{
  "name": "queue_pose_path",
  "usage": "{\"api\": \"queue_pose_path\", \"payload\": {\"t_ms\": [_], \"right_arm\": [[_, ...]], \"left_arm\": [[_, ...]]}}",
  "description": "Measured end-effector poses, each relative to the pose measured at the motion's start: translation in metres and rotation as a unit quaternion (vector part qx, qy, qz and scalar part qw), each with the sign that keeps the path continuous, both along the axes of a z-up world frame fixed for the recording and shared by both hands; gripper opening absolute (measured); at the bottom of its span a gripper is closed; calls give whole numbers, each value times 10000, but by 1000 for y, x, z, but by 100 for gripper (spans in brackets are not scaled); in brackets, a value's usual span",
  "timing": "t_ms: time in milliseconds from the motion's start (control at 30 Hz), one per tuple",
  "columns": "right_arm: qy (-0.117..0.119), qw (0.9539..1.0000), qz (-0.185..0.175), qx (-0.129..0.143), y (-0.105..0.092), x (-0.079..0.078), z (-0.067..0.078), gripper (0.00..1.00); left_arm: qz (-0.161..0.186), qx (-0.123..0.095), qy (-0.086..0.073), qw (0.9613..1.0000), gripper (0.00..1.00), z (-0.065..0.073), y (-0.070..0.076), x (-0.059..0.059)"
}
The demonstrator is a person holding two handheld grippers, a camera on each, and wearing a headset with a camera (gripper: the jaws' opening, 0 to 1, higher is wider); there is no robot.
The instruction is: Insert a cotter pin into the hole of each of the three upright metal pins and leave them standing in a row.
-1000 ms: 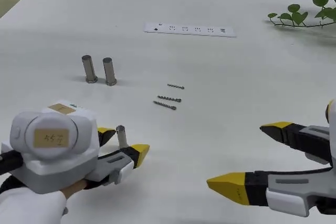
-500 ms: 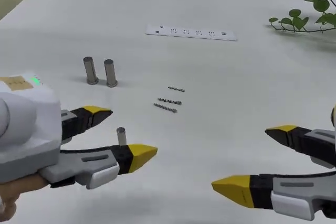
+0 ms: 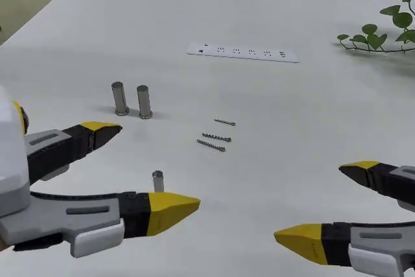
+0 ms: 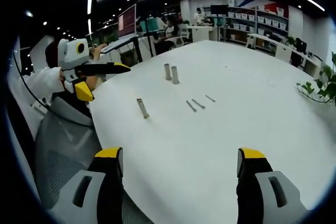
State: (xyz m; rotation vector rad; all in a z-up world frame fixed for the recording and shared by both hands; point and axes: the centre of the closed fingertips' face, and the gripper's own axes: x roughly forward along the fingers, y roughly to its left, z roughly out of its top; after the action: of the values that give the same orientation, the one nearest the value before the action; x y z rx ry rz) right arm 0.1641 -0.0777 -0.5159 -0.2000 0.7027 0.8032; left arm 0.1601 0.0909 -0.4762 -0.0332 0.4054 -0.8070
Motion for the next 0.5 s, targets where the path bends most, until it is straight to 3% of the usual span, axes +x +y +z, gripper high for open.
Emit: {"api": "queue_pose_path", "payload": {"t_ms": [233, 333, 500], "right_arm": [[-64, 10000, -35, -66, -4, 7, 5, 88], [-92, 9999, -24, -83, -4, 10, 7, 88], [-118, 9999, -11, -110, -3, 16, 10, 88]], "left_arm": [[5, 38, 68, 10000, 99, -4, 12, -9], [-50, 97, 114, 9999, 99, -12, 17, -14], [-93, 241, 337, 9991, 99, -28, 24, -20]]}}
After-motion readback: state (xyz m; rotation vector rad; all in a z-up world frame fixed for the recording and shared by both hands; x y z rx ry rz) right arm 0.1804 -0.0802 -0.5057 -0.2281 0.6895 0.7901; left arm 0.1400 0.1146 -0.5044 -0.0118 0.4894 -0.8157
